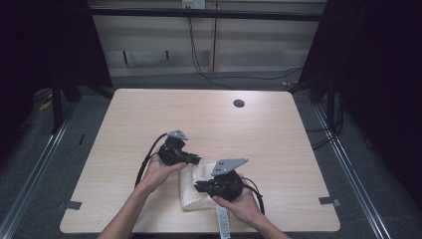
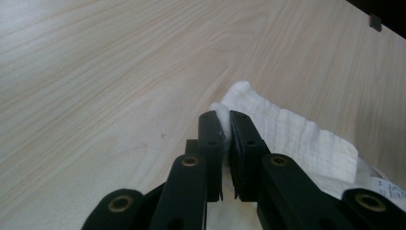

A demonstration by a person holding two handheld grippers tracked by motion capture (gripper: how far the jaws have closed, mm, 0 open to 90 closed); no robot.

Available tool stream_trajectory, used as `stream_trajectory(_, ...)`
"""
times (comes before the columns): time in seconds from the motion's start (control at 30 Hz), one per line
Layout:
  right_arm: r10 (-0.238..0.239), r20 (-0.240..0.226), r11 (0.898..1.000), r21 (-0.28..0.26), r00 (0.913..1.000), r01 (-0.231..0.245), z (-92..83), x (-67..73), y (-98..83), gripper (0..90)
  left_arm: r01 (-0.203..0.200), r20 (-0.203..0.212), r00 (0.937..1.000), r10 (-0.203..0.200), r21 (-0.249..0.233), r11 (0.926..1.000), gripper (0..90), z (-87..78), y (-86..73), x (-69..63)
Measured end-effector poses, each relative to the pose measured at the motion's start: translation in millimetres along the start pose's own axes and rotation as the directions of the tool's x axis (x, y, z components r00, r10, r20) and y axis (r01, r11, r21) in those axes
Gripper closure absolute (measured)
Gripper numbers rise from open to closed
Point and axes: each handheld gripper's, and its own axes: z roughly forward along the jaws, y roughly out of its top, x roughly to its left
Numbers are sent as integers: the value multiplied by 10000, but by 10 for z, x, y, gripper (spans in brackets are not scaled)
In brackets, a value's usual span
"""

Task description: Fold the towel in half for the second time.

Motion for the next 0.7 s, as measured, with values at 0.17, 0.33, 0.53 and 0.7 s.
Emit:
stream_trajectory(0.17, -27, 187, 9999, 119, 9998, 25, -31, 10, -48, 853, -28, 58, 10000, 28, 24, 10000, 844, 51, 22, -16)
stream_trajectory(0.33, 28, 425, 9997, 256, 9991, -39, -80, -17, -129, 851, -175, 71, 9998, 173, 281, 9995, 843, 164, 38, -49)
stream_trajectory(0.53, 87, 667, 9987, 490, 9977, -120, -97, -67, -229, 850, -27, 200, 9998, 20, 349, 9994, 840, 277, 62, -39)
stream_trajectory(0.7, 231, 871, 9968, 739, 9959, -296, -114, -113, -310, 834, -39, 228, 9997, 28, 451, 9990, 827, 404, 74, -68)
